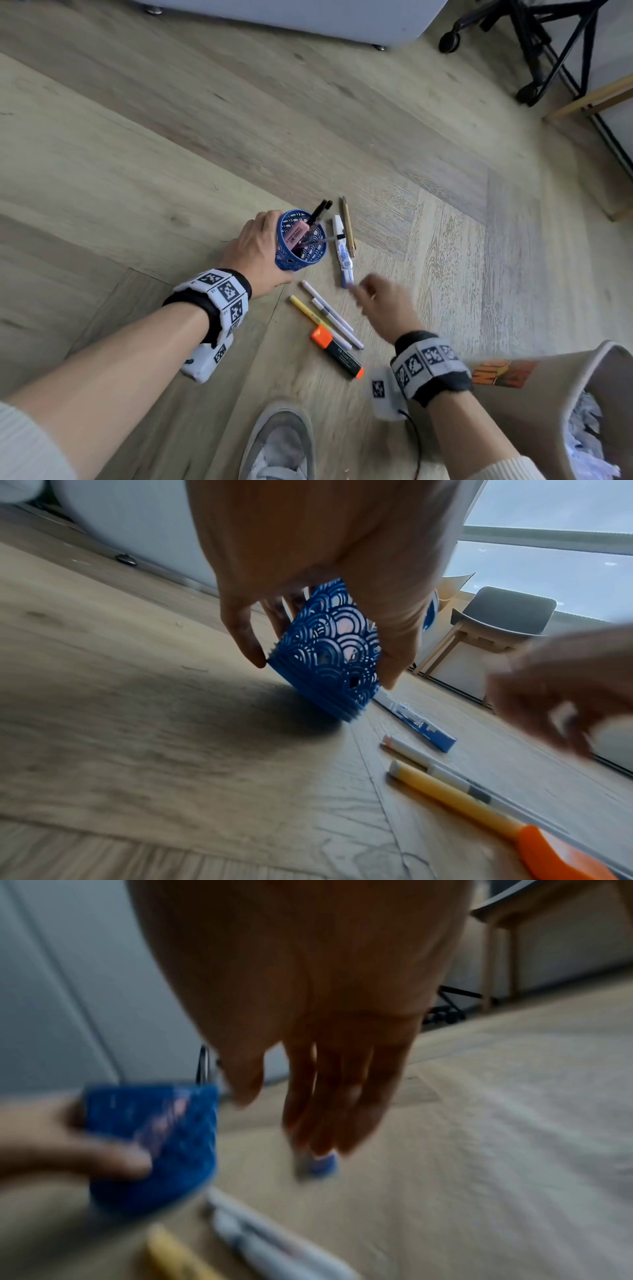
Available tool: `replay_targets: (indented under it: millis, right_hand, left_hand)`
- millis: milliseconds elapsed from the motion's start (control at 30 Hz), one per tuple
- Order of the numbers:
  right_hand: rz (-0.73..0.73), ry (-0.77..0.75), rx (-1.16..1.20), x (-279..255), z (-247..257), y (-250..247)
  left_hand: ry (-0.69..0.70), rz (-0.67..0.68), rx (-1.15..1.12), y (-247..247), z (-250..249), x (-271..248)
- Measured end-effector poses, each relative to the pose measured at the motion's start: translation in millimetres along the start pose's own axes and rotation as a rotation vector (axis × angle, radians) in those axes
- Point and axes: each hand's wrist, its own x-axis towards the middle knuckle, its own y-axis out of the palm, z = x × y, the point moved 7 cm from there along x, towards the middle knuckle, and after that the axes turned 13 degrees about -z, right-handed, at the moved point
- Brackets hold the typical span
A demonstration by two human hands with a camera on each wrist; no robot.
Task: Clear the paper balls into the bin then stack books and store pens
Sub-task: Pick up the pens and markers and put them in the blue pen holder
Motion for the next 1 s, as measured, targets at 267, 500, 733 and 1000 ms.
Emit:
replay_targets:
  millis: [267, 500, 733, 1000]
  right_hand:
    - [0.247, -0.083, -0.191, -52, -44, 42]
    - [0.068, 0.122, 0.36, -29, -27, -15]
    - [-0.249, -0.013, 0.347, 1, 9, -23]
    - [-0.019, -0.153, -0.086, -6, 29, 43]
  left_hand:
    - [0.002, -0.02, -0.002, 1, -2, -2]
    - [0.006, -0.034, -0.023, 3, 0, -1]
    - [-0.004, -0.037, -0.038, 3, 3, 1]
    - [-0.014, -0.05, -0.053, 4, 3, -2]
